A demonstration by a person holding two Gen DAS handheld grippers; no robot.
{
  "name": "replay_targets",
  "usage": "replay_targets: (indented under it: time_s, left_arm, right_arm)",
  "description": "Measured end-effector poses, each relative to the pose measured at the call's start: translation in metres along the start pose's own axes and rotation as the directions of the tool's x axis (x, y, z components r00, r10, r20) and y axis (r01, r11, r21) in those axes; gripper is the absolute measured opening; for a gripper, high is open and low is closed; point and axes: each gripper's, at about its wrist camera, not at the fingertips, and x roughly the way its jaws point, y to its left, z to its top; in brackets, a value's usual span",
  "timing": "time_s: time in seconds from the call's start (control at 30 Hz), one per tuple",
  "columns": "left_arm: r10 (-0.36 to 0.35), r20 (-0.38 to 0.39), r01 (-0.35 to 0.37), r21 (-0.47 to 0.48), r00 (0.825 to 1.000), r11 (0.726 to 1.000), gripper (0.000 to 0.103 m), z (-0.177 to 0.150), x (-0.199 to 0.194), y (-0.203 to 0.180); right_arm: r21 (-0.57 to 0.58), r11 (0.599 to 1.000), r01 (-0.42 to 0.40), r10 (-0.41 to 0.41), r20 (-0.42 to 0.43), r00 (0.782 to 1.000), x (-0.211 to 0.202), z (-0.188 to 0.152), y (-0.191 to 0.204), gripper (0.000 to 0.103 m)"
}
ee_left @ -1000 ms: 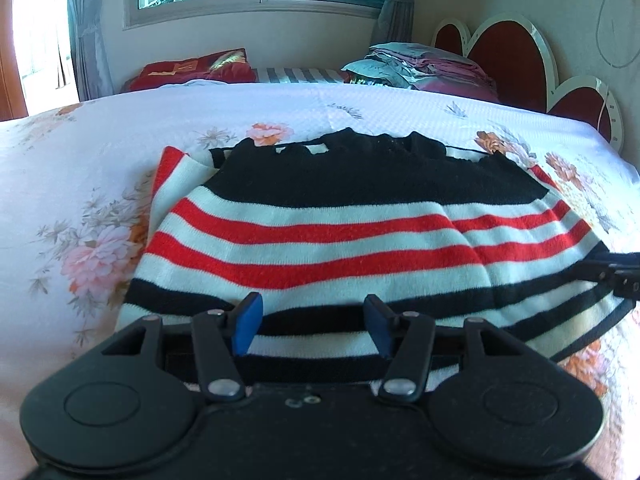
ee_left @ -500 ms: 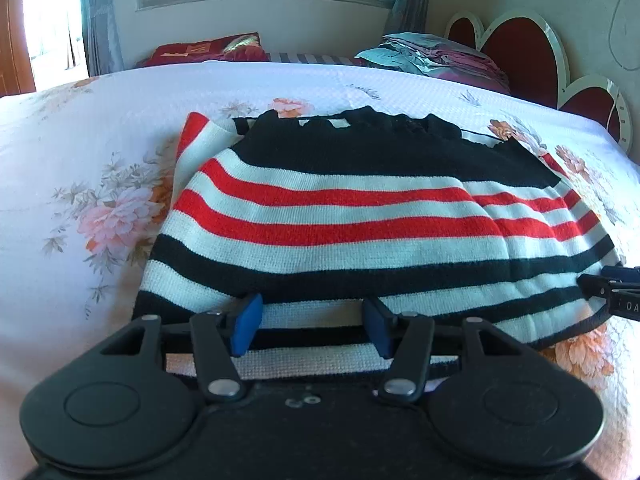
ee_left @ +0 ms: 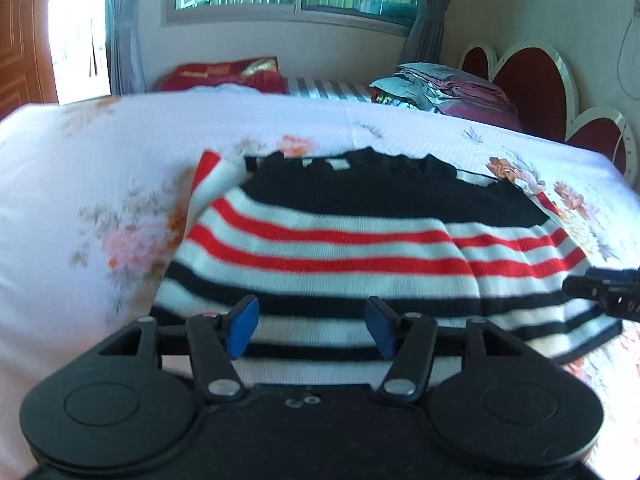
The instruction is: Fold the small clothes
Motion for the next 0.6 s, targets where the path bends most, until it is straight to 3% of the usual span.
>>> replay_targets:
  time_s: [0.17, 0.3, 0.6]
  left_arm:
    - [0.071, -0.031, -0.074, -0.126, 0.997, 0.989, 0.059, 0.01, 0.026, 0.012]
    - [0.058, -0.061, -0.067, -0.165, 0.996, 0.984, 0.063, 0.008, 0.034, 0.024]
    - [0.04, -0.104, -0.057, -0.163, 0.994, 0.985, 0.07, 0.009, 0.024, 0.027]
  right_arm:
    - [-0.007, 0.994, -0.113, 0.113, -0.002, 0.994, 0.023, 0.022, 0.021, 0.048]
    - [-0.033, 0.989, -0.144, 0.143, -0.015, 0.99, 0.037, 0.032, 0.04, 0.048]
    - [-0.081, 0.993, -0.088, 0.083, -0.064, 0.994, 0.071, 0.023, 0.053, 0.048]
